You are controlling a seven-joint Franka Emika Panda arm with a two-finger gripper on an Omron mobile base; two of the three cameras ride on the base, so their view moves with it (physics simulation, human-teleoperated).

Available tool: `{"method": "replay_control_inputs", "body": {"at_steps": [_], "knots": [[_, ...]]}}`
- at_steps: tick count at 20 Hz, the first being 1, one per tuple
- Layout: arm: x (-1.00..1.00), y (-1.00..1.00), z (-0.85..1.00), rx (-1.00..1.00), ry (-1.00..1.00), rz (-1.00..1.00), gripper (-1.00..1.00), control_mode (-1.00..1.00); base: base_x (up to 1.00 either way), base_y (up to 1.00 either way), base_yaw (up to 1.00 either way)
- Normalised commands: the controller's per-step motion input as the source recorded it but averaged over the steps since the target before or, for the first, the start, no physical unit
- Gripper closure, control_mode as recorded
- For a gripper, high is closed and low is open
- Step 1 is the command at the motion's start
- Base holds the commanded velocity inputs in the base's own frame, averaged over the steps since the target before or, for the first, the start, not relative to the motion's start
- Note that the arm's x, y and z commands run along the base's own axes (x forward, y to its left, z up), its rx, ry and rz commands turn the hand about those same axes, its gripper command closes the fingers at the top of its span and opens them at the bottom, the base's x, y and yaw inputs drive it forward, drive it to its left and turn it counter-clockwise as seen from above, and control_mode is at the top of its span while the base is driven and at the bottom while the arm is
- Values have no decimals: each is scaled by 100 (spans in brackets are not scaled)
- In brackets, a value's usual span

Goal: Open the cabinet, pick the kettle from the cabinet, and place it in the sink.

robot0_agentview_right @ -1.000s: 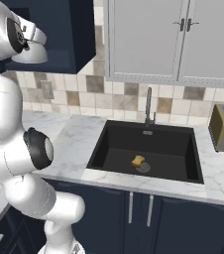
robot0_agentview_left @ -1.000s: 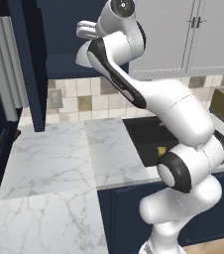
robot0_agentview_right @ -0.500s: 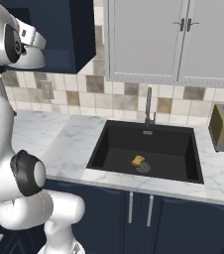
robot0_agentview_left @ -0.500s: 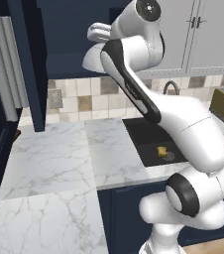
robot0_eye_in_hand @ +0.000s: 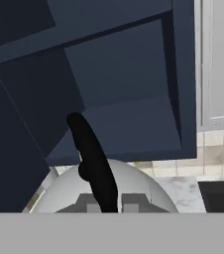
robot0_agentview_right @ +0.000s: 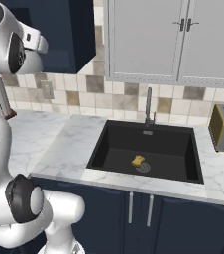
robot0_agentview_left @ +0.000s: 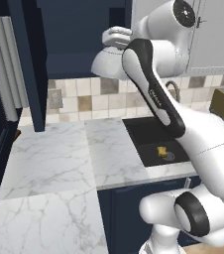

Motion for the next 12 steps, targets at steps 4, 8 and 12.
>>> {"method": "replay_control_inputs", "body": {"at_steps": [4, 8, 12], "knots": [[-50, -27, 7, 0, 0, 13, 100, -100, 0, 0, 0], [-50, -30, 4, 0, -1, 15, 100, -100, 0, 0, 0], [-48, -32, 3, 0, -1, 16, 100, -100, 0, 0, 0]]}}
